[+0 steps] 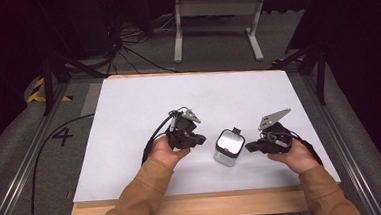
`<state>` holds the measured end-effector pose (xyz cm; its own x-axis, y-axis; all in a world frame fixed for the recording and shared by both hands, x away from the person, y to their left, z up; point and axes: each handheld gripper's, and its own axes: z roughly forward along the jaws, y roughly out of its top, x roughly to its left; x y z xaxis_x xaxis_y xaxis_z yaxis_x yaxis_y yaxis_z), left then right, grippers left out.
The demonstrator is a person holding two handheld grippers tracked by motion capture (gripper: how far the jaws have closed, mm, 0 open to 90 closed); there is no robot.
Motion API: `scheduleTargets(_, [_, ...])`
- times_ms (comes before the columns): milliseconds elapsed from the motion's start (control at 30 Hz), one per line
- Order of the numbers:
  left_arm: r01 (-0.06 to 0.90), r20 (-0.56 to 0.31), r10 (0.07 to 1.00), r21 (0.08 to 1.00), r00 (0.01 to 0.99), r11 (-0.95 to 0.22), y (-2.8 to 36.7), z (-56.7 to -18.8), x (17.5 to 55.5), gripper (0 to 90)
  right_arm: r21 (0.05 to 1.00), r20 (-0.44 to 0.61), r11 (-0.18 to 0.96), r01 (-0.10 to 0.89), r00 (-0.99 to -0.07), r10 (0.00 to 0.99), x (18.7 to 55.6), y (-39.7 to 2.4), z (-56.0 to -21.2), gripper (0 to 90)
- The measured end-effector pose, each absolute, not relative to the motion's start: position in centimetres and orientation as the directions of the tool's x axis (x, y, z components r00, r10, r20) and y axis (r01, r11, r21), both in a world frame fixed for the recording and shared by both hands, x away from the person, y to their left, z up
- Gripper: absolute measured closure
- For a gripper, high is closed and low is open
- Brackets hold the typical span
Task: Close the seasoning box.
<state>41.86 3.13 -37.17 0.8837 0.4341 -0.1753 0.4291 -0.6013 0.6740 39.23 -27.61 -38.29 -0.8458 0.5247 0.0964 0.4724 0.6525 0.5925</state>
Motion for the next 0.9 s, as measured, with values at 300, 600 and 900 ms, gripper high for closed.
scheduleTargets(300, [0.454, -0.184, 0.464, 0.679, 0.866, -0.578, 4.5, -36.9, 41.5, 86.3, 0.58, 0.097, 0.645, 0.498, -0.828, 0.552, 40.2, -26.7, -39.2, 89.6])
scheduleTargets(600, [0.489, -0.191, 0.509, 0.675, 0.839, -0.552, 6.3, -37.0, 40.7, 86.2, 0.617, 0.089, 0.609, 0.498, -0.814, 0.574, 41.9, -25.3, -39.8, 89.5])
scheduleTargets(900, [0.498, -0.186, 0.53, 0.679, 0.827, -0.539, 7.5, -36.9, 40.5, 85.1, 0.601, 0.069, 0.621, 0.503, -0.807, 0.587, 42.6, -25.0, -39.6, 88.3])
